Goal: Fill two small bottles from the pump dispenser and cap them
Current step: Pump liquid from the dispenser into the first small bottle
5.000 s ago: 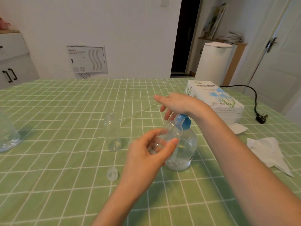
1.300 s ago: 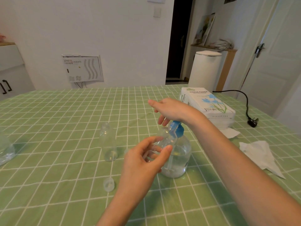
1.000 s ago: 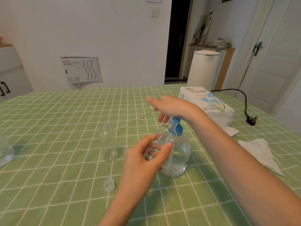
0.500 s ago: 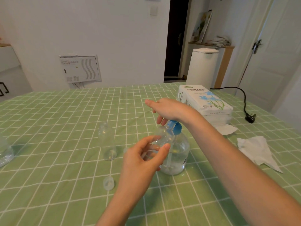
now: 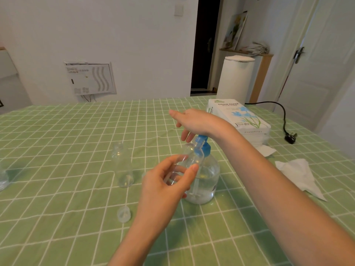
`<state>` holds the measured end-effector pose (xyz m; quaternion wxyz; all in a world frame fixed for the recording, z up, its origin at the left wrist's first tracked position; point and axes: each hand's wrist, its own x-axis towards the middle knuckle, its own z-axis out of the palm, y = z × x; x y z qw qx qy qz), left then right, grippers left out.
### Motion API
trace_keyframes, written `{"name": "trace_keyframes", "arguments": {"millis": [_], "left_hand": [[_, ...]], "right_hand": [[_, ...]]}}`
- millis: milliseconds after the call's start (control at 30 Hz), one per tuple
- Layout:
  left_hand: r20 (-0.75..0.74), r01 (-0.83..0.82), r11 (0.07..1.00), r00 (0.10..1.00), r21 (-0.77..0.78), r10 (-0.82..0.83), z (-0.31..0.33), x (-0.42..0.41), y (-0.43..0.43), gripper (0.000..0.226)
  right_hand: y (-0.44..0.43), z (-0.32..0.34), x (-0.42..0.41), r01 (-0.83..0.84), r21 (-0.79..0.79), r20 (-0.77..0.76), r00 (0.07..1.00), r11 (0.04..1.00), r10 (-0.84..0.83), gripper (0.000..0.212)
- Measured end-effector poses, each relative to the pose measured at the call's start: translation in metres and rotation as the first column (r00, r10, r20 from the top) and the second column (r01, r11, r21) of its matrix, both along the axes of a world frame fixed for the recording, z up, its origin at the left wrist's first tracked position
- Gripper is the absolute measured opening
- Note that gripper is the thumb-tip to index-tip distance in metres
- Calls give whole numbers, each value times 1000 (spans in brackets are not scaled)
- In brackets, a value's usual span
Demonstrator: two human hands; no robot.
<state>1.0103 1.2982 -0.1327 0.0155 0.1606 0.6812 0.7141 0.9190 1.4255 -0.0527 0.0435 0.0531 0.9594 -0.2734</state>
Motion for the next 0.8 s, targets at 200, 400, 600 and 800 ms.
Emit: {"name": "trace_keyframes", "arguments": {"millis": [200,400,600,800], "left_hand": [[13,14,1000,1000,-14,-14,-2,1,-3,41],[11,6,1000,1000,-15,-5,-1,0,-3,42],[-2,1,1000,1000,-7,-1,5,0,-1,41],[1,-4,1000,1000,-7,4,6,0,-1,42]], "right_hand": [[-1,-9,1,-2,-3,30,1000,1000,2,67],[0,-6,0,8,-21,21,1000,1000,-8,68],[3,6,-1,6,-28,1,1000,1000,-6,65],[7,8,3,8,-12,16,1000,1000,-8,64]]}}
